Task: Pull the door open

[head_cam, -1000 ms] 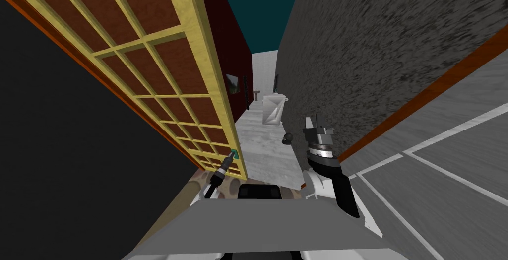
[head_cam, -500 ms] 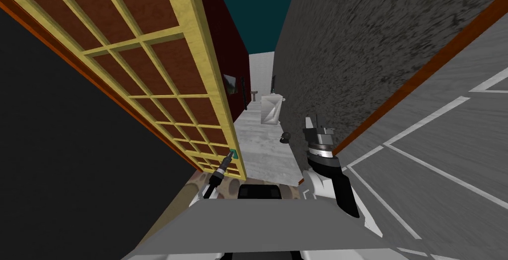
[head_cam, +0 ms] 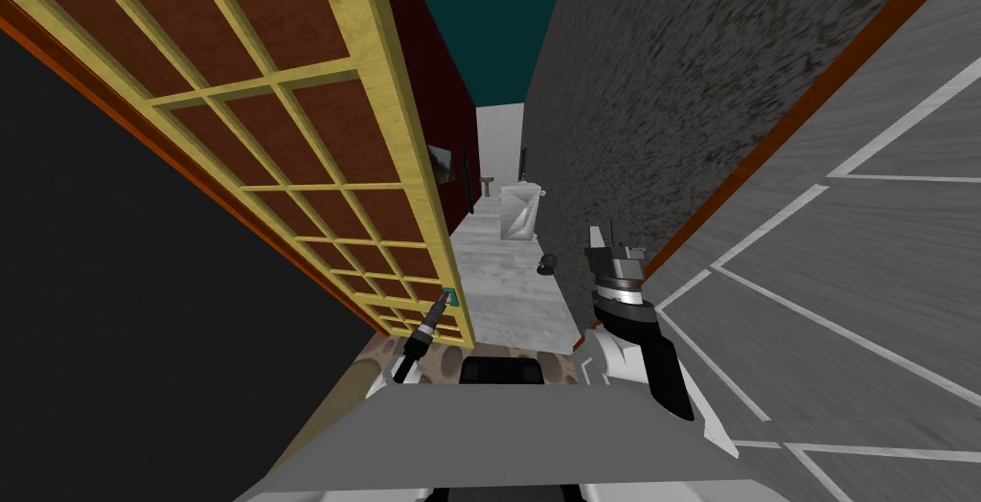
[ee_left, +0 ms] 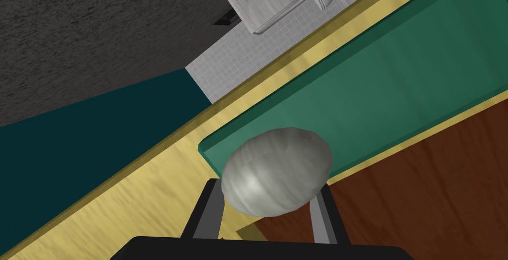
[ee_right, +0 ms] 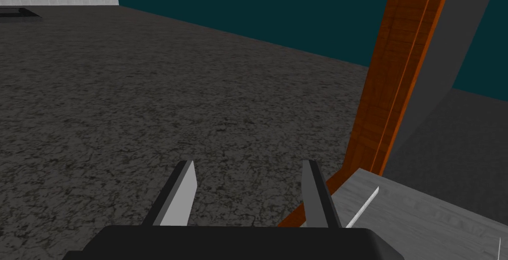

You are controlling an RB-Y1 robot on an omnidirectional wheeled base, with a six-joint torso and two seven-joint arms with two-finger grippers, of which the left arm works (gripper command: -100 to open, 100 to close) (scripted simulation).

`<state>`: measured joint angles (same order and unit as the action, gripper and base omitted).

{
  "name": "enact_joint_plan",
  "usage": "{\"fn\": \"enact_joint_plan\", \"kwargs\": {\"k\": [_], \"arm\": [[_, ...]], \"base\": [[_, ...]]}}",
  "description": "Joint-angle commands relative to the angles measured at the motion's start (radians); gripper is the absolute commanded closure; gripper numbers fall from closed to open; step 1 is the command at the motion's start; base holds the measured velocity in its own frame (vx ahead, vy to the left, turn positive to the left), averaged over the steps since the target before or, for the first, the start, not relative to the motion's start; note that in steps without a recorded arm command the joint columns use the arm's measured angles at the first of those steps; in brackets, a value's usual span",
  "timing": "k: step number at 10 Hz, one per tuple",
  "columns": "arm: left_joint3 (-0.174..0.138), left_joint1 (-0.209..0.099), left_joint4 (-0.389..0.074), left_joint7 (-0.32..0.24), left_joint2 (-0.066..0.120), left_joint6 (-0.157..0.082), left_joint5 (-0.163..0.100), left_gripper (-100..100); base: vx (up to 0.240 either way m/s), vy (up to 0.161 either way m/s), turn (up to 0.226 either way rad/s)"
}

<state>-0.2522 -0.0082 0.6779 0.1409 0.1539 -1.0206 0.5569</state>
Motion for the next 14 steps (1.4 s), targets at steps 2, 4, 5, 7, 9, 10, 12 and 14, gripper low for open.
{"fn": "enact_joint_plan", "kwargs": {"k": [2,4,5,7,9,10,12,14], "arm": [[0.032,0.021,0.005,-0.019,-0.027,0.009,0.016,100],[0.032,0.021,0.005,-0.019,-0.027,0.009,0.016,100],[0.032,0.021,0.005,-0.019,-0.027,0.009,0.016,100],[0.032,0.021,0.005,-0.019,-0.027,0.009,0.016,100],[0.004,-0.030,-0.057,-0.056,0.016,-0.019,-0.029,100],[0.008,-0.032,-0.059,-0.083,0.017,-0.018,-0.039,100],[0.017,-0.035,-0.063,-0.139,0.019,-0.015,-0.061,100],[0.023,-0.037,-0.066,-0.174,0.021,-0.013,-0.076,100]], "base": [[0.000,-0.011,0.014],[-0.003,-0.007,0.000],[-0.002,0.019,0.000],[-0.002,0.000,-0.014],[-0.032,0.009,-0.032],[-0.030,0.001,-0.066],[-0.039,-0.004,-0.059],[-0.035,-0.003,-0.069]]}}
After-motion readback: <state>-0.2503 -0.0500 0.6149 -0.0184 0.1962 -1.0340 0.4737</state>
